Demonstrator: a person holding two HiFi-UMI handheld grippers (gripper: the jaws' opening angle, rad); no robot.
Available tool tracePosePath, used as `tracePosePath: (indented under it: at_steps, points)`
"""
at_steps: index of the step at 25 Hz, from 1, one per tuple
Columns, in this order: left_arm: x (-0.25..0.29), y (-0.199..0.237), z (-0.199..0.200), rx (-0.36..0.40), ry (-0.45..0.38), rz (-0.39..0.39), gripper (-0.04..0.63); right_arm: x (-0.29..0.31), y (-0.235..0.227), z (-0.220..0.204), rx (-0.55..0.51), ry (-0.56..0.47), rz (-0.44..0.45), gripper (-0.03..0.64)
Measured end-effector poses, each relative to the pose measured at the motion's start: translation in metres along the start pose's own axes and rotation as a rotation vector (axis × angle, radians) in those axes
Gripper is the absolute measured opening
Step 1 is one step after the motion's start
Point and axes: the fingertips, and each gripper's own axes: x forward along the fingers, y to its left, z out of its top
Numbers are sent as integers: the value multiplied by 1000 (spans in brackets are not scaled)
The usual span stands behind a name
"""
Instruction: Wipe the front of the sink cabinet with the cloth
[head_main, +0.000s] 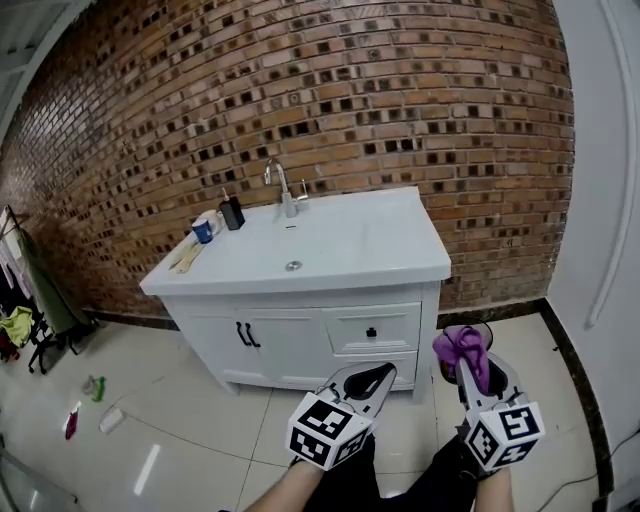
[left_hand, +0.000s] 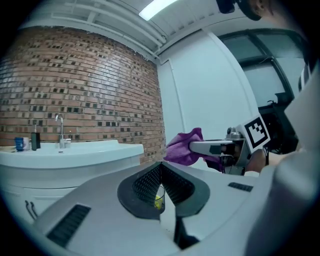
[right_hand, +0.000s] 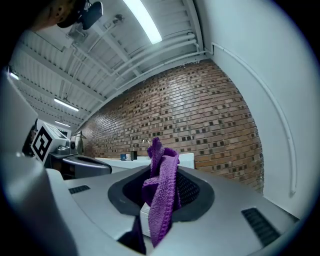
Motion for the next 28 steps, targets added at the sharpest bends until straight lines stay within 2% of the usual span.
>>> tracePosePath:
  at_steps: [6, 14, 19, 23, 28]
  points:
    - [-44, 54, -12, -22, -4, 105, 5, 50, 61, -8, -16, 20, 121, 98]
    - [-102, 108, -26, -43, -3, 229, 5, 92, 152, -23, -92, 51, 307, 98]
    - [-118, 133, -36, -73, -2, 299, 5, 109, 186, -32, -139, 44, 423, 98]
    - [-125, 147, -43, -59, 17, 331, 5, 128, 198, -39, -151, 25, 470, 98]
    - [-147, 170, -50, -46, 24, 381, 5, 156, 211, -57, -172, 46, 469, 98]
